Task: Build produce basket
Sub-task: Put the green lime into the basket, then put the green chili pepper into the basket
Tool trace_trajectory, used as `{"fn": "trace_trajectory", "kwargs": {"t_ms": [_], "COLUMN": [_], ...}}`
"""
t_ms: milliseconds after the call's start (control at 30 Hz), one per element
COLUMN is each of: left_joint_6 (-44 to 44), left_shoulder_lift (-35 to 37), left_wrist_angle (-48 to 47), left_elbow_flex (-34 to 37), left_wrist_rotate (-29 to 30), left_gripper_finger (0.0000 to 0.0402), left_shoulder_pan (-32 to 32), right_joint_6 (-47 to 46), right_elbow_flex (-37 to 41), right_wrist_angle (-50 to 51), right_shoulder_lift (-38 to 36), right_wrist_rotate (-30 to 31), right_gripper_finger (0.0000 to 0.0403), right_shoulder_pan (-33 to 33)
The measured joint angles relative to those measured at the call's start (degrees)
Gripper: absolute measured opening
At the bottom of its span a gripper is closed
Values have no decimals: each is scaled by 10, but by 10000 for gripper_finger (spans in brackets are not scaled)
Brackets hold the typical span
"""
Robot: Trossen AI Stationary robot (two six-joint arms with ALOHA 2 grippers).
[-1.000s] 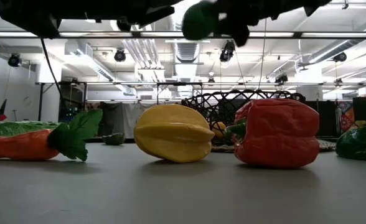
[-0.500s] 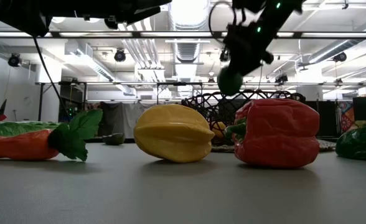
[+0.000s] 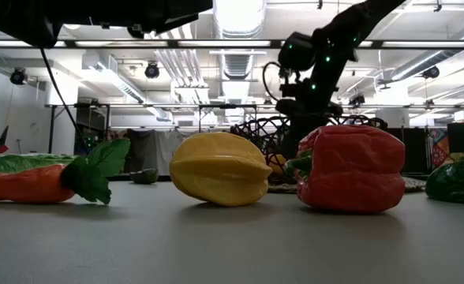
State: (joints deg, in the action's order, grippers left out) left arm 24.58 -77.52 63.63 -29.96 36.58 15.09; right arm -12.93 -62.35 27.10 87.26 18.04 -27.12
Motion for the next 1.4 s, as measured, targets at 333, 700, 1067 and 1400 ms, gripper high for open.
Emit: {"fn": "trace_trajectory", "kwargs": {"t_ms": [333,700,1067,1400], "left_joint_6": [0,0,-2,-4], "left_shoulder_lift": [0,0,0,0], "left_wrist_angle": [4,4,4,4], "left_elbow_flex": [6,8,8,10], "left_wrist_rotate": [0,1,1,7], "left_gripper_finger": [336,336,336,336], "left_shoulder_pan": [0,0,0,0], "right_joint_6": [-2,-6,-2,-2], "right_elbow_flex": [0,0,0,0], "right_wrist_angle": [-28,-28,-23,1], "right_shoulder_lift": [34,28,7,-92], "right_wrist_rotate": [1,0,0,-51], "right_gripper_finger": [224,298,291,275], "right_shoulder_pan": [-6,-6,-7,10]}}
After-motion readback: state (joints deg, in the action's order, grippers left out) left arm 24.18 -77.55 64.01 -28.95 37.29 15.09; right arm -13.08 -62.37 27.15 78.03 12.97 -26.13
